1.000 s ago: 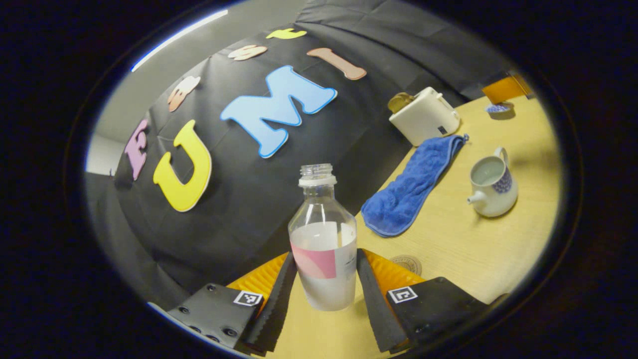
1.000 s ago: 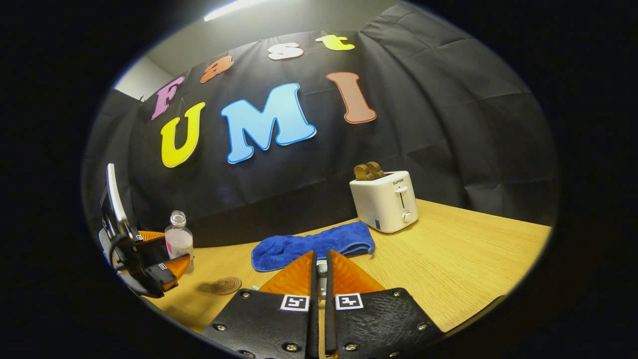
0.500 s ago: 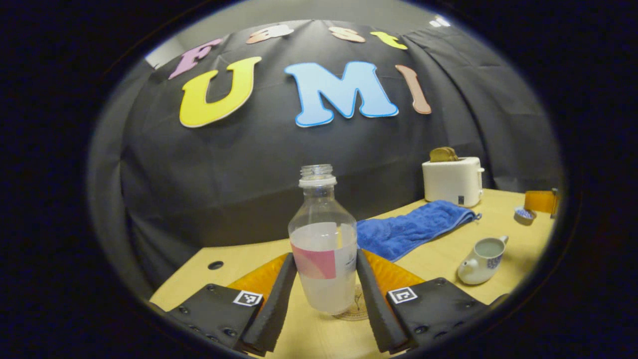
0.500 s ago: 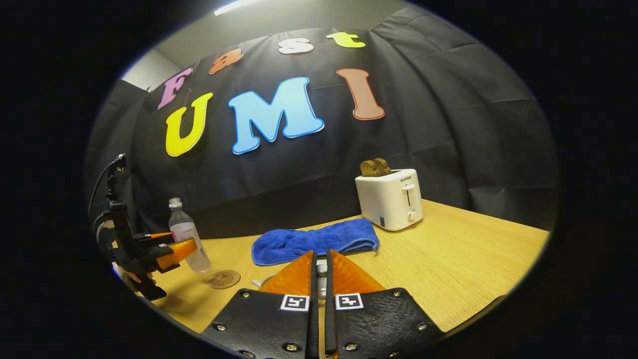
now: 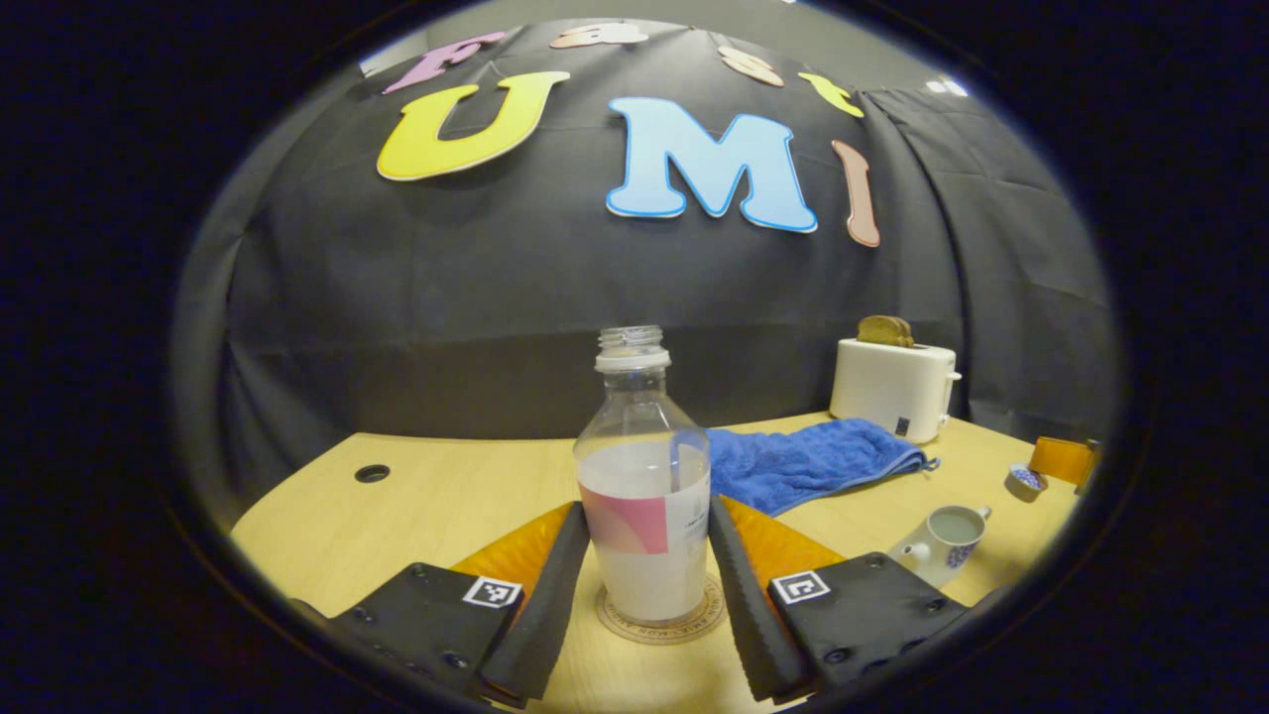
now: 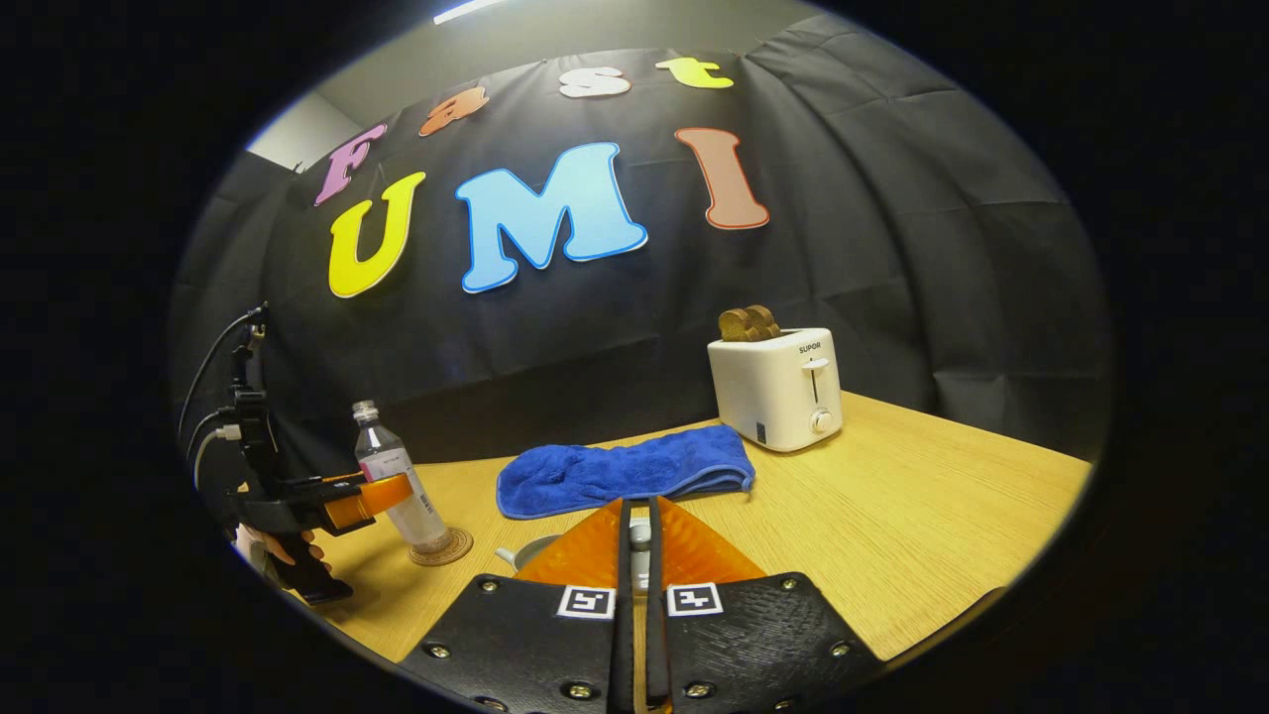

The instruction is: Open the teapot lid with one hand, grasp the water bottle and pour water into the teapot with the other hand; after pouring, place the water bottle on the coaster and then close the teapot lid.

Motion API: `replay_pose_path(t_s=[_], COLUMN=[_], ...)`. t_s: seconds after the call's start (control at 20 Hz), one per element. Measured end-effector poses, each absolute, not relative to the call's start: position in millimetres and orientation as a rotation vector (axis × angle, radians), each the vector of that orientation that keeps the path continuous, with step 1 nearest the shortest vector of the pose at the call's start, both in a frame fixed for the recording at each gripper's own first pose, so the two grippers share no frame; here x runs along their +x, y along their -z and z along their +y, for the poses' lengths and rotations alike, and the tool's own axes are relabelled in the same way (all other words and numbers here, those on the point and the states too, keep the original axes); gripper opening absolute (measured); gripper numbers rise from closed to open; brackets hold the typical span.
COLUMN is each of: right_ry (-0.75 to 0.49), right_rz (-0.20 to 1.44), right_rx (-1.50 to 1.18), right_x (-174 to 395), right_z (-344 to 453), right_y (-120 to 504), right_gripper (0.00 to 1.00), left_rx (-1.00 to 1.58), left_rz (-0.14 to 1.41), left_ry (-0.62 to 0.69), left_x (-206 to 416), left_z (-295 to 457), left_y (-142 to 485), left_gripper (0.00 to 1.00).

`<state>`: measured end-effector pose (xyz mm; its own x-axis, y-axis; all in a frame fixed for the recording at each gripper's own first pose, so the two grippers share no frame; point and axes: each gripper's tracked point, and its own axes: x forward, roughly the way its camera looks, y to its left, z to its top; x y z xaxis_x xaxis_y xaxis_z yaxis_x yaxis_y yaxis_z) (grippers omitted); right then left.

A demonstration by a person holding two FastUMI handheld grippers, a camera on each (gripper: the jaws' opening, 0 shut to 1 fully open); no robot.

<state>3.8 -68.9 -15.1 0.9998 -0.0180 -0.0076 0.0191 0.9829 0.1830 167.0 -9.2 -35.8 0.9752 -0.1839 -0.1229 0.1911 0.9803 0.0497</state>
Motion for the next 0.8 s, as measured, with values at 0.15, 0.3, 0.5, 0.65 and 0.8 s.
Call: replay_pose_path(t_s=[0.15,0.3,0.5,0.65,0.8], right_ry=[0.015,0.016,0.008,0.000,-0.016], right_rz=[0.002,0.000,0.001,0.001,0.001], right_rx=[0.183,0.187,0.185,0.180,0.181], right_x=[3.5,2.6,2.7,2.7,3.2], right_z=[-68.7,-69.1,-66.5,-64.1,-59.6], right_y=[13.5,13.6,13.8,13.3,13.9], right_gripper=[0.05,0.05,0.05,0.05,0.05], left_rx=[0.075,0.078,0.089,0.095,0.113], left_rz=[0.124,0.129,0.142,0.136,0.139], left_ry=[0.185,0.189,0.188,0.181,0.168], left_x=[165.6,166.3,162.9,158.4,146.3], left_z=[-7.8,-12.6,-15.5,-15.7,-9.7], left_y=[38.0,39.5,38.3,33.7,32.4], left_gripper=[0.85,0.86,0.87,0.98,0.98])
